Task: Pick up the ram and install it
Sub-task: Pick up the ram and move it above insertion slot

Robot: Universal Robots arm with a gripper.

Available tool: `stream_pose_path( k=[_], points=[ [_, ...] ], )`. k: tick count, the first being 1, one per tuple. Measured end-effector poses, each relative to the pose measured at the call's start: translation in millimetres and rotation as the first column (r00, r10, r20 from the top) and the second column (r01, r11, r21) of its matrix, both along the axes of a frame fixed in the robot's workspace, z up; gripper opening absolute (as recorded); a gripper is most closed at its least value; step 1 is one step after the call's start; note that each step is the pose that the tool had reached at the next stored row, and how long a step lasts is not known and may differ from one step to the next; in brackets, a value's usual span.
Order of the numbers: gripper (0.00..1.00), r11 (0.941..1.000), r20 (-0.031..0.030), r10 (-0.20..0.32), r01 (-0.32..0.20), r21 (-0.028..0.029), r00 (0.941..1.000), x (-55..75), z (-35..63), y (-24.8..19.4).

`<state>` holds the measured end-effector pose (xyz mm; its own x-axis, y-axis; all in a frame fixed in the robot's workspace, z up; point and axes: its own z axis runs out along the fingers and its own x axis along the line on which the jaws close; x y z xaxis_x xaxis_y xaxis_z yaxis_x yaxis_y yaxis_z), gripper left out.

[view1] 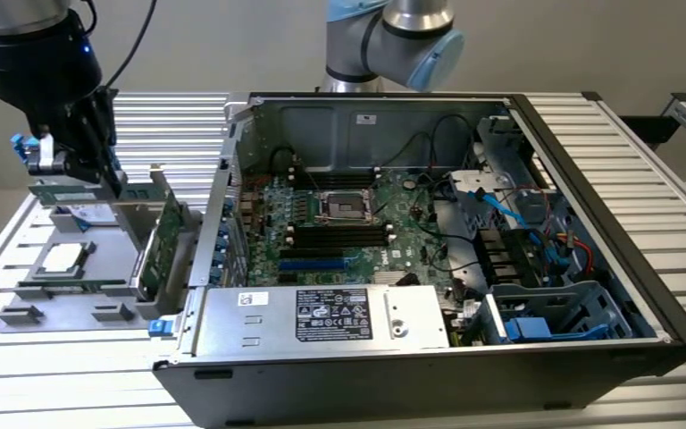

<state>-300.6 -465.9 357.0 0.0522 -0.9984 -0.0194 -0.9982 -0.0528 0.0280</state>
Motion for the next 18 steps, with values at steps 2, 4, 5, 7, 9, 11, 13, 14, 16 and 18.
stream_pose_path(
  k=[2, 4, 5, 7, 9, 11, 13, 14, 16, 18],
  points=[
    [0.14, 1.0000, 0.0046, 0.001, -0.001, 0.0000, 1.0000, 1.1, 3.6, 2.1],
    [0.14, 1.0000, 0.0071, 0.002, -0.002, 0.0000, 1.0000, 2.6, 8.6, 3.8],
    [0.14, 1.0000, 0.0079, 0.003, -0.003, 0.0000, 1.0000, 3.4, 11.2, 4.4],
    [0.14, 1.0000, 0.0102, 0.004, -0.004, -0.0001, 0.9999, 5.0, 15.0, 5.6],
    [0.14, 1.0000, 0.0135, 0.005, -0.005, 0.0001, 0.9999, 6.8, 17.3, 6.6],
    [0.14, 1.0000, 0.0166, 0.007, -0.007, -0.0001, 0.9998, 8.6, 19.0, 7.4],
    [0.14, 1.0000, 0.0194, 0.009, -0.009, -0.0002, 0.9998, 10.9, 20.2, 7.9],
    [0.14, 0.9999, 0.0204, 0.010, -0.010, -0.0001, 0.9997, 12.3, 20.4, 8.1],
    [0.14, 0.9999, 0.0211, 0.012, -0.012, 0.0000, 0.9997, 16.5, 20.4, 8.2],
    [0.14, 0.9999, 0.0210, 0.013, -0.013, -0.0001, 0.9997, 22.1, 20.5, 8.3]
  ],
)
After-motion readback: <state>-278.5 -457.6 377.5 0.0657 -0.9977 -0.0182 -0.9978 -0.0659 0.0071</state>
